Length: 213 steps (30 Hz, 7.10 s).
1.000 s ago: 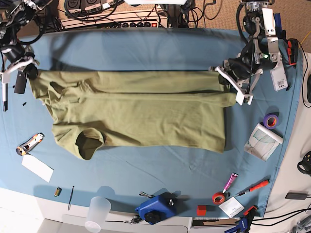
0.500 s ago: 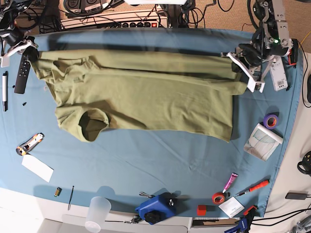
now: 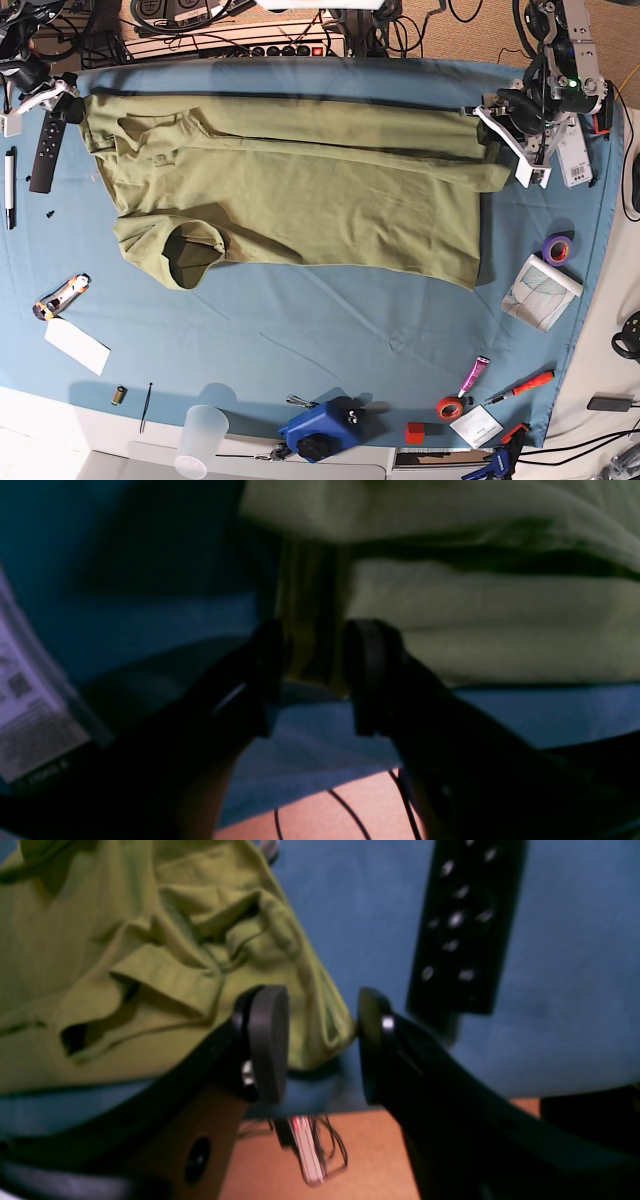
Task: Layout the t-shirt on the table in an organized manner, then fold the t-shirt properly
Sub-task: 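Pull the grasped edge with both grippers to straighten the shirt, then move both grippers to the shirt's hem corners and grasp them, then hold the hem corners with both grippers, adjusting the grip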
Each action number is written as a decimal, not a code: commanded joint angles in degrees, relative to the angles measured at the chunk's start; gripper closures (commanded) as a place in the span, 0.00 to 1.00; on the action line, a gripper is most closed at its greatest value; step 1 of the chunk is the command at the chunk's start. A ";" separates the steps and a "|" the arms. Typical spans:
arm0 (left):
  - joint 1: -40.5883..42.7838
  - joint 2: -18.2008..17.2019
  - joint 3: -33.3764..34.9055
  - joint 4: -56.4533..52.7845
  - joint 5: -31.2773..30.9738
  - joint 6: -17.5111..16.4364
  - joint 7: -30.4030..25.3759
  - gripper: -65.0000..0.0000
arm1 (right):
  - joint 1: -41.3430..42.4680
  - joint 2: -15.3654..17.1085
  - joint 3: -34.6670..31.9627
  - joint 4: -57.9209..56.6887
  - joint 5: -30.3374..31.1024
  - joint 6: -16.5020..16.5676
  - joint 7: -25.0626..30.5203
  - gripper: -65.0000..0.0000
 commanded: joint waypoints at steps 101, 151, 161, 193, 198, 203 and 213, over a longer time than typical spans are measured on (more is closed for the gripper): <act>-36.98 -0.44 8.41 -33.14 4.39 -10.34 -19.23 0.71 | 43.95 8.81 -68.08 -4.74 -55.82 -24.57 24.44 1.00; -38.05 -0.46 8.33 -31.50 -3.67 -13.77 -8.55 1.00 | 43.60 8.83 -59.71 -4.68 -49.66 -24.22 21.31 1.00; -36.44 -0.44 8.33 -25.77 -3.74 -13.77 -1.79 1.00 | 38.56 8.83 -43.58 -4.68 -27.32 -7.39 14.27 1.00; -33.51 -0.39 8.33 -25.59 -4.81 -13.77 -6.84 1.00 | 50.99 7.50 -71.78 -14.34 -42.49 -13.14 13.84 0.64; -33.51 -0.39 8.33 -25.59 -4.81 -13.77 -7.45 1.00 | 51.74 7.39 -71.78 -16.00 -37.68 -12.28 7.69 0.64; -33.51 -0.39 8.33 -25.59 -4.79 -13.77 -7.48 1.00 | 51.67 7.39 -71.78 -16.00 -37.62 -12.35 4.85 0.64; -33.51 -0.42 8.33 -25.59 -4.79 -13.79 -7.87 1.00 | 51.19 7.39 -71.78 -16.00 -38.01 -16.02 3.58 0.77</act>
